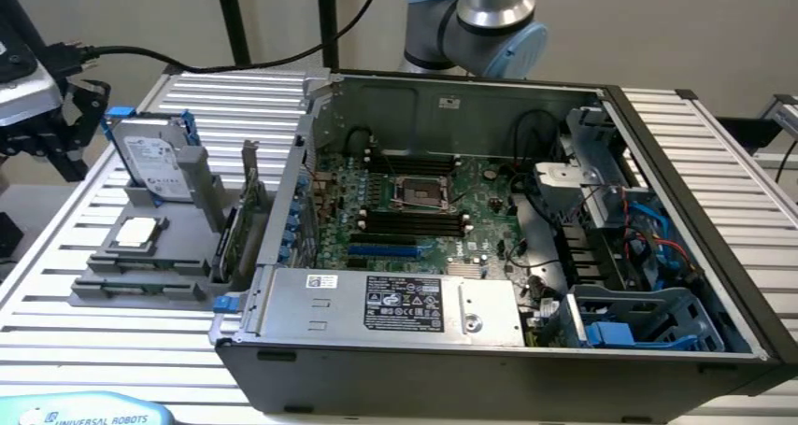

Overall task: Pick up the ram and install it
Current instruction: 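Pick up the ram and move it above insertion slot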

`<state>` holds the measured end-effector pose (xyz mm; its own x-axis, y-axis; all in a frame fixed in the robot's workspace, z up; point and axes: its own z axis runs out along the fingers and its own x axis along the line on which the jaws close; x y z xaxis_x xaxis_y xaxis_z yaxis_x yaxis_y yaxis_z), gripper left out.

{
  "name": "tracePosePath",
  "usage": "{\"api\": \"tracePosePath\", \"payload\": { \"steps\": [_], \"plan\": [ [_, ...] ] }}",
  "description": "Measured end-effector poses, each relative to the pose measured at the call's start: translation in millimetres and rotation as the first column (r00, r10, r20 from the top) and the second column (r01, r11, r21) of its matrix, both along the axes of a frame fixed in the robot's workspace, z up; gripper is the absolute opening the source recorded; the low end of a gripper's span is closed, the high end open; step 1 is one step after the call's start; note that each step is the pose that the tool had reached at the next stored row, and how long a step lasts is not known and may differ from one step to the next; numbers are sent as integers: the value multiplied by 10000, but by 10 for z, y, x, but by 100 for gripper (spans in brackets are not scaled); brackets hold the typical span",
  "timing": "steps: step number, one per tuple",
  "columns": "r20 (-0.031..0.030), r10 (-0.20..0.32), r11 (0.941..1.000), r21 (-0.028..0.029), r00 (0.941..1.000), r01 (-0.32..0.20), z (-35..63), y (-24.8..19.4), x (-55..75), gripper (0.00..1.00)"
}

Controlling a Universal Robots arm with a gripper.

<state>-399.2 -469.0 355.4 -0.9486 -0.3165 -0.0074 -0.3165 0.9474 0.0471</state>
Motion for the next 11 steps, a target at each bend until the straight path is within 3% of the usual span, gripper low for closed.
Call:
{"api": "tracePosePath", "payload": {
  "steps": [5, 11],
  "plan": [
    [0, 919, 9958, 0, 9958, -919, -9, 0, 0, 11],
    [1, 1994, 9799, 1, 9799, -1994, -21, 0, 0, 11]
  ]
}}
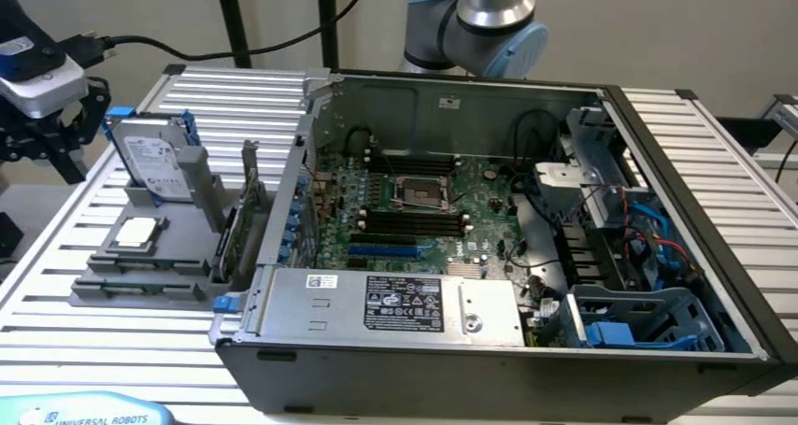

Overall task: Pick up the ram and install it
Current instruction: 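Pick up the ram and move it above insertion slot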

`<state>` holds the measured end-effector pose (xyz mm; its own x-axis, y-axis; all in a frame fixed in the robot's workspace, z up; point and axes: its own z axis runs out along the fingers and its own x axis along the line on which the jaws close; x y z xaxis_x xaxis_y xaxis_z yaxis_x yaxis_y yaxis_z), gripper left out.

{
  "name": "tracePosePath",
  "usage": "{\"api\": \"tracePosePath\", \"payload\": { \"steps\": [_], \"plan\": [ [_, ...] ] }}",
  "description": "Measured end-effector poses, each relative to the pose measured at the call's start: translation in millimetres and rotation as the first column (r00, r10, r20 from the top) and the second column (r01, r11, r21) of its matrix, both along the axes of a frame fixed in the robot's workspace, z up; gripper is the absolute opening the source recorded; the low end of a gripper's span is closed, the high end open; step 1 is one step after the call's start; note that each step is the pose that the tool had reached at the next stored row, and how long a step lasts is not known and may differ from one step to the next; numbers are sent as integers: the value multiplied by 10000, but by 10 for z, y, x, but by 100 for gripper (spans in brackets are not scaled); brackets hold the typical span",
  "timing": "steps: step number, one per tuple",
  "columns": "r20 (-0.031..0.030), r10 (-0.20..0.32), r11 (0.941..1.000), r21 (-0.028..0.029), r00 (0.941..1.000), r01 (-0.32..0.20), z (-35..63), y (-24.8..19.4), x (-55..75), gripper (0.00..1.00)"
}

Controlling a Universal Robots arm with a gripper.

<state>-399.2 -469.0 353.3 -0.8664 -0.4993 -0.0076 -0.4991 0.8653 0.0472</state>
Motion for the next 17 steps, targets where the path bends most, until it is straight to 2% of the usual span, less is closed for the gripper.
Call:
{"api": "tracePosePath", "payload": {
  "steps": [4, 8, 13, 17],
  "plan": [
    [-2, 734, 9973, -1, 9973, -734, -9, 0, 0, 11],
    [-1, 1454, 9894, -1, 9894, -1454, -19, 0, 0, 11],
    [-1, 2342, 9722, -1, 9722, -2342, -31, 0, 0, 11],
    [-1, 3046, 9525, 0, 9525, -3046, -39, 0, 0, 11]
  ]
}}
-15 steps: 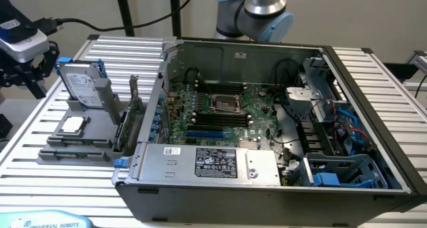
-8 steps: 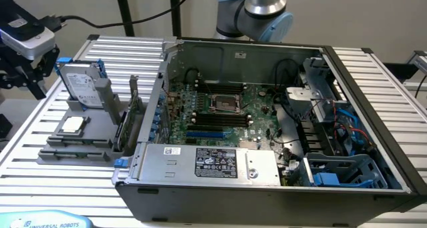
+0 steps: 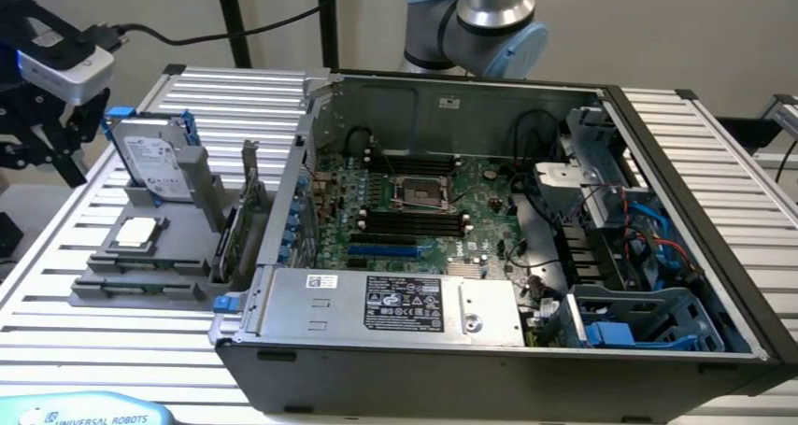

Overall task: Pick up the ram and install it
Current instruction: 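Pick up the ram and move it above insertion slot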

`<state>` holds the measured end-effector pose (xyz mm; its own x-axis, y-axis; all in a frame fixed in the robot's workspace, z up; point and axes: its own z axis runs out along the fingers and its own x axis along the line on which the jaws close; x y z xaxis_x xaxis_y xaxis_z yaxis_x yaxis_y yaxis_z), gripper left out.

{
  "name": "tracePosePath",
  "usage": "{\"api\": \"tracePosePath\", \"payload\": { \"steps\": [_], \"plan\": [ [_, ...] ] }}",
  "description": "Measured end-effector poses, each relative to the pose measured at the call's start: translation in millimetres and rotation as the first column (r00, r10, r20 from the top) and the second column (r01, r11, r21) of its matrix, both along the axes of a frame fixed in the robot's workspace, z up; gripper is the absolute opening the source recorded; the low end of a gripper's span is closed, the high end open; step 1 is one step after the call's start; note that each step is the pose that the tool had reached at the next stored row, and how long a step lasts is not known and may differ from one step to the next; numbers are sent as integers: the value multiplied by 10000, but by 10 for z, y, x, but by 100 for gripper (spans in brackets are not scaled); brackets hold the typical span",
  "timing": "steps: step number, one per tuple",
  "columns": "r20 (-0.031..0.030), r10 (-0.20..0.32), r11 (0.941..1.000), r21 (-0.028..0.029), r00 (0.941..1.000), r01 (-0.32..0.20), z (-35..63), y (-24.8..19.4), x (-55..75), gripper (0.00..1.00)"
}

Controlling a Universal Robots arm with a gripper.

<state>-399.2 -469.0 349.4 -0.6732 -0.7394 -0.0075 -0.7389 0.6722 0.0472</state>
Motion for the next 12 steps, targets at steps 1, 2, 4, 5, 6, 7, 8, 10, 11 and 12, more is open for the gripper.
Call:
{"api": "tracePosePath", "payload": {
  "steps": [1, 2, 4, 5, 6, 7, 8, 10, 11, 12],
  "plan": [
    [0, 180, 9998, 0, 9998, -180, -2, 0, 0, 11],
    [0, 366, 9993, 0, 9993, -366, -5, 0, 0, 11],
    [0, 725, 9974, 0, 9974, -725, -9, 0, 0, 11],
    [-1, 903, 9959, 0, 9959, -903, -12, 0, 0, 11],
    [0, 1083, 9941, 1, 9941, -1083, -16, 0, 0, 11],
    [1, 1267, 9919, 0, 9919, -1267, -22, 0, 0, 11],
    [0, 1445, 9895, 0, 9895, -1445, -28, 0, 0, 11],
    [6, 1811, 9835, -1, 9835, -1811, -42, 0, 0, 11],
    [10, 1992, 9800, -2, 9800, -1992, -49, 0, 0, 11],
    [14, 2168, 9762, -3, 9762, -2168, -56, 0, 0, 11]
  ]
}}
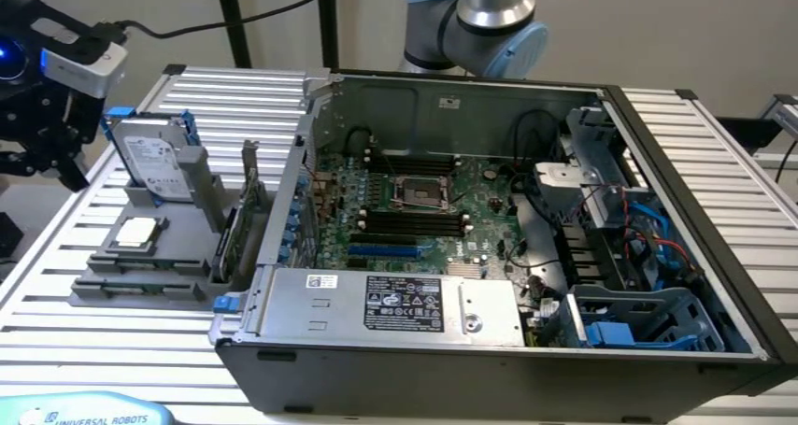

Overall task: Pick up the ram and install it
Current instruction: 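Pick up the ram and move it above insertion slot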

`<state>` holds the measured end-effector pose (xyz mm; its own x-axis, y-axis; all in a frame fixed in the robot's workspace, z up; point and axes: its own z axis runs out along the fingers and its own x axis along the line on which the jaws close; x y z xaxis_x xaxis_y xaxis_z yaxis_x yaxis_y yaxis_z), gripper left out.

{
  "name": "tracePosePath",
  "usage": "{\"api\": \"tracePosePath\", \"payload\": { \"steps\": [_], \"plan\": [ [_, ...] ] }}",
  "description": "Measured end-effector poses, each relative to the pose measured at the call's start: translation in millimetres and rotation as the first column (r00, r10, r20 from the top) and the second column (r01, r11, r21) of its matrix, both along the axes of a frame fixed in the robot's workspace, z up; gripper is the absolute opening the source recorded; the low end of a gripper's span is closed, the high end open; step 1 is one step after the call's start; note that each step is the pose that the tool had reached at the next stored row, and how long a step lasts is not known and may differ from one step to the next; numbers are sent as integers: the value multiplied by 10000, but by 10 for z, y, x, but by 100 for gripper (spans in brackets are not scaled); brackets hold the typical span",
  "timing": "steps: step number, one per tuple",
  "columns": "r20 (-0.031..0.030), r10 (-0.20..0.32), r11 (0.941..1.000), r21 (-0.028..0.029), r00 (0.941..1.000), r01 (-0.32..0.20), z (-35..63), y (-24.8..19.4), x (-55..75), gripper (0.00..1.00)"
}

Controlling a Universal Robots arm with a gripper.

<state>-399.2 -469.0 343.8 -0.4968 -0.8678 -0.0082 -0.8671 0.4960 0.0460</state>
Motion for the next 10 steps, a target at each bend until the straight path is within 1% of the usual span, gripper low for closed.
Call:
{"api": "tracePosePath", "payload": {
  "steps": [3, 5, 8, 10],
  "plan": [
    [12, 538, 9985, -1, 9985, -538, -20, 0, 0, 11],
    [17, 909, 9959, -2, 9959, -909, -34, 0, 0, 11],
    [19, 1444, 9895, -2, 9895, -1444, -56, 0, 0, 11],
    [20, 1799, 9837, -2, 9837, -1799, -71, 0, 0, 11]
  ]
}}
